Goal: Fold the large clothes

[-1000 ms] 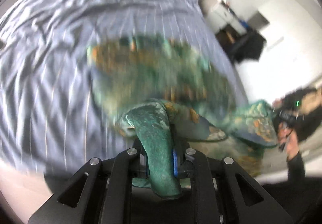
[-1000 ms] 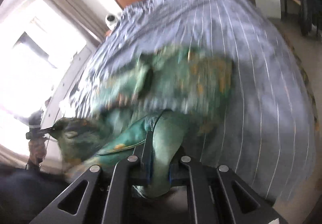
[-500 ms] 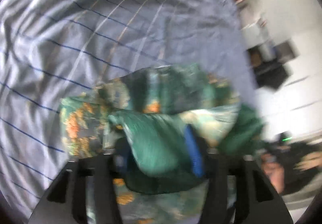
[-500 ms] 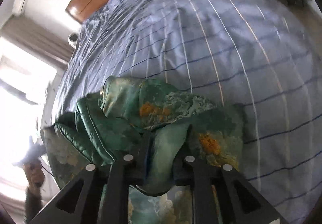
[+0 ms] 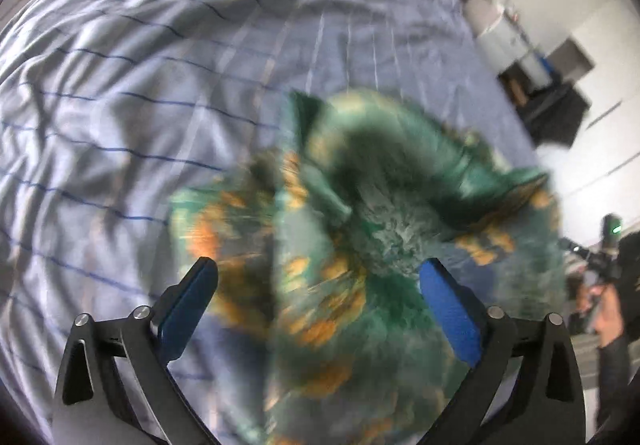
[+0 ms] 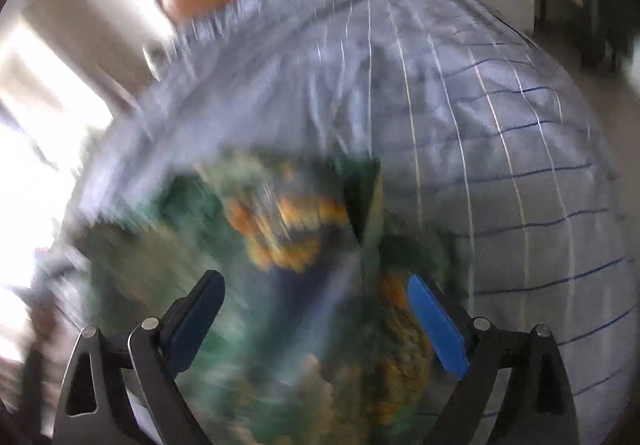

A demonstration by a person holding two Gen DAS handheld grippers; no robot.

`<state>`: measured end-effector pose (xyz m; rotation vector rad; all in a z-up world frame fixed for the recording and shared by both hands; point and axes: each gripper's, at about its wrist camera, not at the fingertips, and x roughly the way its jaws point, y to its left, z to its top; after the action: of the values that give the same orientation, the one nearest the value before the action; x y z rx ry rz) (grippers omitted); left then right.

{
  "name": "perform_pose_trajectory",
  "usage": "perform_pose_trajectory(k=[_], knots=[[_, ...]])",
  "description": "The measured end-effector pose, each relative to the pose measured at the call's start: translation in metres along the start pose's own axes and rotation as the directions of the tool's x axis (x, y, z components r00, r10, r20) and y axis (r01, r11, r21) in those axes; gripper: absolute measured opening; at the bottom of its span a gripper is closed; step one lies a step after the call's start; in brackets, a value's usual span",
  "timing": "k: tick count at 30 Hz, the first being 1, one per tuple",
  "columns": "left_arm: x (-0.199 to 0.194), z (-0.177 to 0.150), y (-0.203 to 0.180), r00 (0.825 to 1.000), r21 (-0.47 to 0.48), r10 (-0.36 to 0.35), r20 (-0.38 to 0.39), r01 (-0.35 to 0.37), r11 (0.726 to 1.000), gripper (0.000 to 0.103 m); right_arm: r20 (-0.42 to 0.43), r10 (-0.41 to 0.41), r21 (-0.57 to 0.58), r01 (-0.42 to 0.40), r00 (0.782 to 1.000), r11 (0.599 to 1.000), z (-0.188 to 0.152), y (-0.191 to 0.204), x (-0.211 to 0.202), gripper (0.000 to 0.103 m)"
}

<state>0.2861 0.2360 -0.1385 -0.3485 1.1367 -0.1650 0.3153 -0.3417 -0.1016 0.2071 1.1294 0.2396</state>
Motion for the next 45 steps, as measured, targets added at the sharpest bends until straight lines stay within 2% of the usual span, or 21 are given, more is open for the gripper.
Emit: perform_pose_trajectory(k=[1, 2, 3, 6, 8, 12, 14, 15, 17, 20, 22, 24, 27, 31, 33, 34, 35, 37, 39, 41, 45], knots=[[0.011, -0.001, -0.013, 0.999, 0.028, 0.054, -0.006, -0.053, 0.998, 0.046, -0.023, -0.054, -0.031, 0.053, 0.998, 0.998, -0.005, 0.008, 0.010, 0.085], [0.019, -0.001, -0.021, 0.994, 0.038, 0.102, -0.031, -0.101, 0.994, 0.016, -0.025, -0.085, -0.053, 0.083, 0.996, 0.995, -0.009, 0.017, 0.017, 0.064], [0.018, -0.002, -0.028, 0.990, 0.040, 0.143, -0.022, -0.142, 0.989, 0.016, -0.020, -0.106, -0.068, 0.105, 0.994, 0.992, -0.013, 0.023, 0.019, 0.020], [-0.012, 0.000, -0.042, 0.978, 0.056, 0.186, 0.097, -0.191, 0.980, 0.008, 0.069, -0.206, -0.149, 0.214, 0.976, 0.965, -0.019, 0.049, 0.002, 0.015], [-0.041, 0.007, -0.046, 0.965, 0.046, 0.181, 0.192, -0.193, 0.980, 0.008, 0.186, -0.257, -0.217, 0.295, 0.948, 0.930, -0.018, 0.067, -0.024, 0.014], [-0.060, 0.023, -0.069, 0.896, 0.088, 0.260, 0.361, -0.310, 0.946, 0.008, 0.355, -0.264, -0.211, 0.352, 0.897, 0.912, 0.007, 0.087, -0.060, 0.013], [-0.042, 0.026, -0.075, 0.845, 0.112, 0.340, 0.414, -0.418, 0.902, 0.008, 0.380, -0.278, -0.182, 0.366, 0.882, 0.913, 0.022, 0.089, -0.057, 0.013], [-0.026, 0.027, -0.072, 0.836, 0.116, 0.369, 0.406, -0.448, 0.887, 0.008, 0.380, -0.291, -0.179, 0.379, 0.878, 0.908, 0.028, 0.089, -0.051, 0.013], [0.018, 0.024, -0.050, 0.853, 0.105, 0.405, 0.328, -0.459, 0.882, 0.009, 0.355, -0.335, -0.180, 0.415, 0.873, 0.892, 0.032, 0.083, -0.025, 0.013], [0.064, 0.006, -0.022, 0.861, 0.113, 0.421, 0.286, -0.466, 0.877, 0.010, 0.249, -0.376, -0.179, 0.424, 0.893, 0.888, 0.021, 0.063, 0.030, 0.013], [0.065, -0.002, -0.021, 0.851, 0.111, 0.414, 0.323, -0.468, 0.877, 0.011, 0.212, -0.374, -0.197, 0.414, 0.903, 0.889, 0.007, 0.055, 0.064, 0.013], [0.063, -0.001, -0.019, 0.857, 0.106, 0.396, 0.329, -0.450, 0.887, 0.012, 0.239, -0.378, -0.210, 0.427, 0.895, 0.880, -0.003, 0.053, 0.080, 0.013], [0.061, -0.002, -0.008, 0.873, 0.082, 0.355, 0.333, -0.402, 0.912, 0.016, 0.261, -0.345, -0.177, 0.396, 0.902, 0.901, -0.006, 0.043, 0.088, 0.013], [0.062, -0.003, -0.011, 0.866, 0.076, 0.352, 0.356, -0.402, 0.912, 0.019, 0.279, -0.304, -0.142, 0.352, 0.911, 0.925, -0.012, 0.033, 0.084, 0.015], [0.059, -0.003, -0.015, 0.865, 0.075, 0.362, 0.346, -0.410, 0.909, 0.026, 0.280, -0.295, -0.140, 0.343, 0.913, 0.929, -0.012, 0.035, 0.086, 0.017], [0.057, -0.002, -0.016, 0.866, 0.068, 0.371, 0.334, -0.415, 0.907, 0.038, 0.278, -0.290, -0.137, 0.337, 0.916, 0.931, -0.013, 0.034, 0.087, 0.017], [0.051, 0.002, -0.015, 0.863, 0.047, 0.396, 0.315, -0.431, 0.901, 0.062, 0.268, -0.276, -0.134, 0.320, 0.923, 0.938, -0.011, 0.032, 0.087, 0.018], [0.037, 0.007, -0.007, 0.855, 0.006, 0.426, 0.294, -0.448, 0.894, 0.096, 0.238, -0.235, -0.114, 0.268, 0.942, 0.957, -0.002, 0.025, 0.086, 0.020], [0.013, 0.007, -0.001, 0.865, -0.019, 0.390, 0.315, -0.405, 0.914, 0.098, 0.196, -0.183, -0.074, 0.200, 0.964, 0.977, 0.008, 0.013, 0.080, 0.026], [-0.006, 0.003, -0.002, 0.872, -0.008, 0.368, 0.323, -0.386, 0.922, 0.098, 0.195, -0.170, -0.024, 0.178, 0.966, 0.984, 0.015, 0.002, 0.061, 0.047], [-0.022, -0.013, -0.019, 0.864, 0.068, 0.345, 0.366, -0.394, 0.916, 0.098, 0.287, -0.135, -0.033, 0.150, 0.948, 0.988, 0.013, 0.003, 0.006, 0.050]])
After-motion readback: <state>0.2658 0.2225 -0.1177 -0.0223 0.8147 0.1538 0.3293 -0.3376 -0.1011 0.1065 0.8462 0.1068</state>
